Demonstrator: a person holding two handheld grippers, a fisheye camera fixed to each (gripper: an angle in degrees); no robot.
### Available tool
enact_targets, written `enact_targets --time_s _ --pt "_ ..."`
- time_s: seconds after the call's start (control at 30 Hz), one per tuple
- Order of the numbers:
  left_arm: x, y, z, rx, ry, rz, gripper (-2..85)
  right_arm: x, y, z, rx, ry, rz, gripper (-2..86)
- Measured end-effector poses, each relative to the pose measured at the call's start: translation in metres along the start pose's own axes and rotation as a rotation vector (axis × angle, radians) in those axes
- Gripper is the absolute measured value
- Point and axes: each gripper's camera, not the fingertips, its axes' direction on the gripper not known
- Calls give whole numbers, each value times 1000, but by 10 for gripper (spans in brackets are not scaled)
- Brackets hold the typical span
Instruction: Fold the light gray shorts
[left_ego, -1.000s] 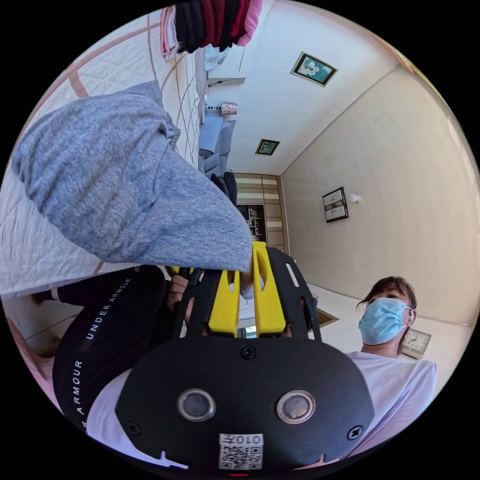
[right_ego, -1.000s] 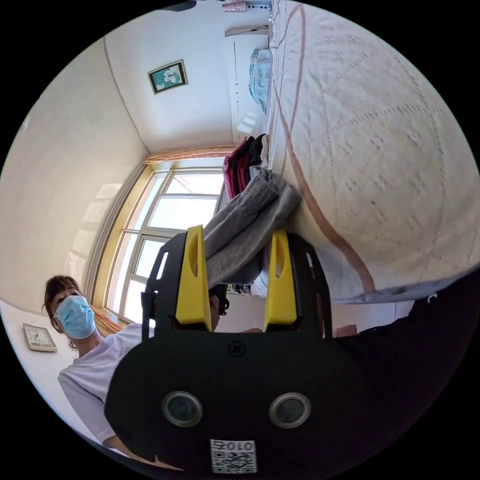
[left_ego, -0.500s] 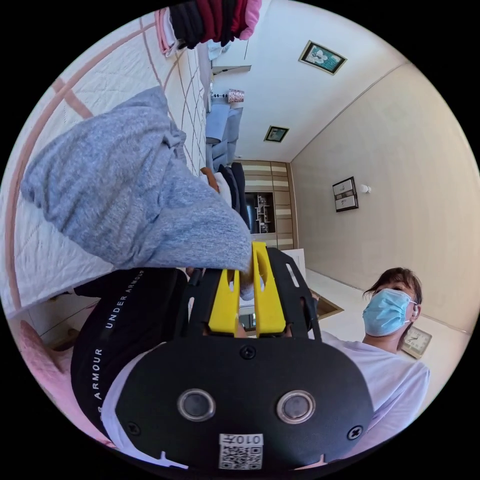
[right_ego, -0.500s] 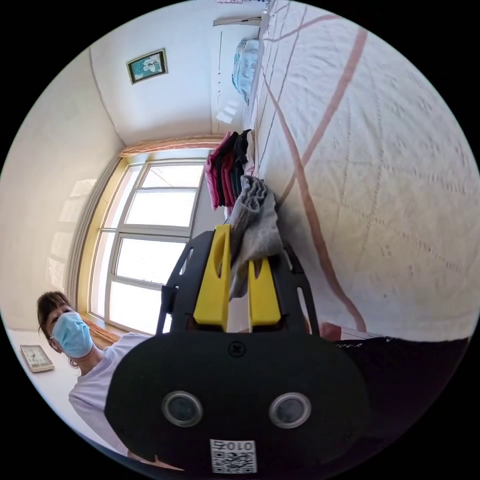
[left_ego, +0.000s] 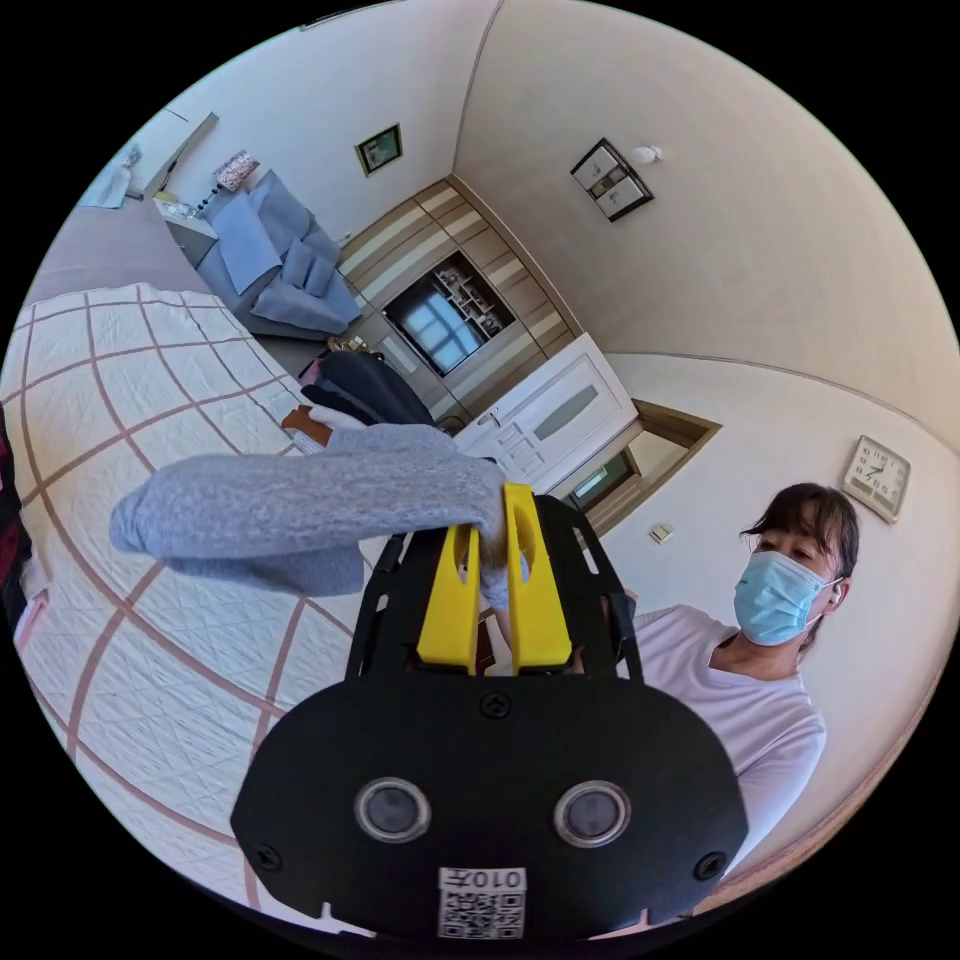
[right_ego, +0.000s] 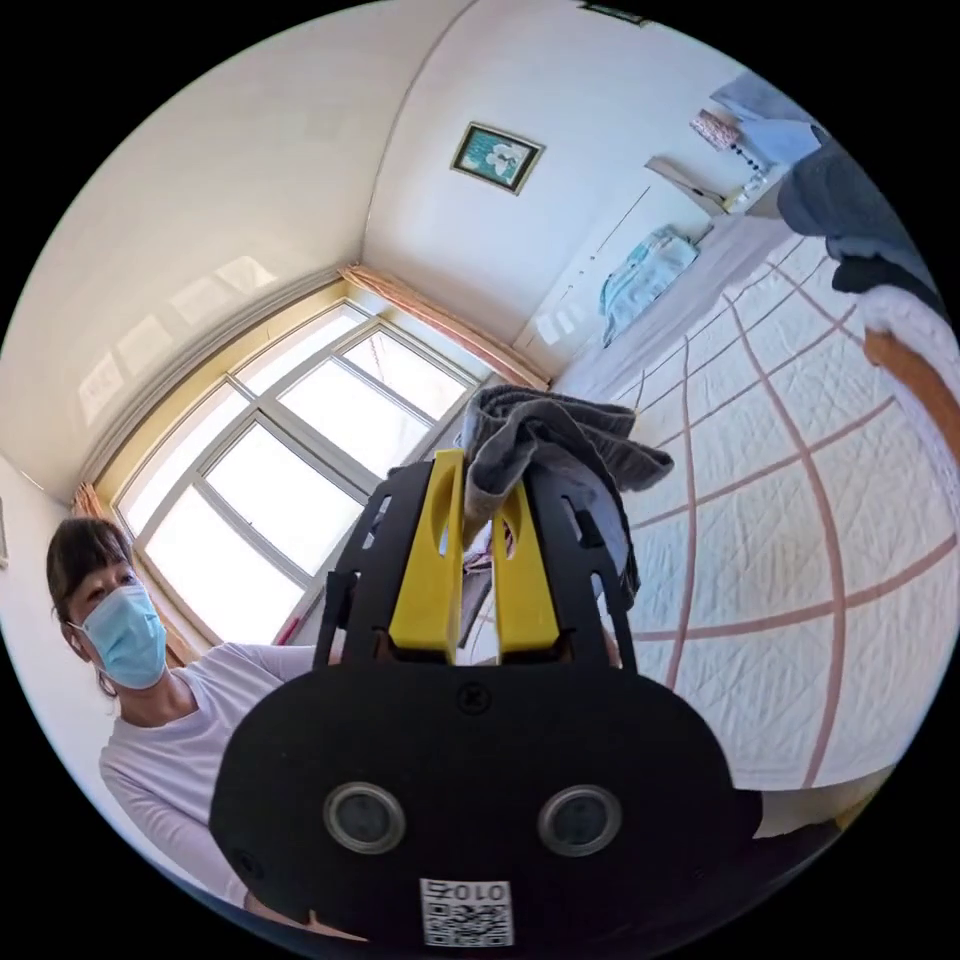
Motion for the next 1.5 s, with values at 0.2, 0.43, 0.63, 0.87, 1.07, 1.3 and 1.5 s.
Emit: enact_targets --time_s 0.2,0.43,0.63,0.87,1.07,1.3,1.5 --pt "-137 105 59 -114 91 -375 76 75 113 15 -75 90 265 62" --pt "-187 182 85 -215 45 -545 64 133 229 50 -75 30 522 60" --pt "-168 171 96 -286 -185 -473 69 121 222 80 -176 128 401 63" --pt "-150 160 122 -330 -314 -433 90 130 232 101 -203 103 361 92" --pt "-151 164 132 -288 -315 -455 83 133 239 113 -212 82 342 78" --pt "-143 164 124 -185 -290 -439 68 118 241 127 -262 51 308 53" --pt "-128 163 107 -70 -194 -424 68 81 235 131 -318 46 246 41"
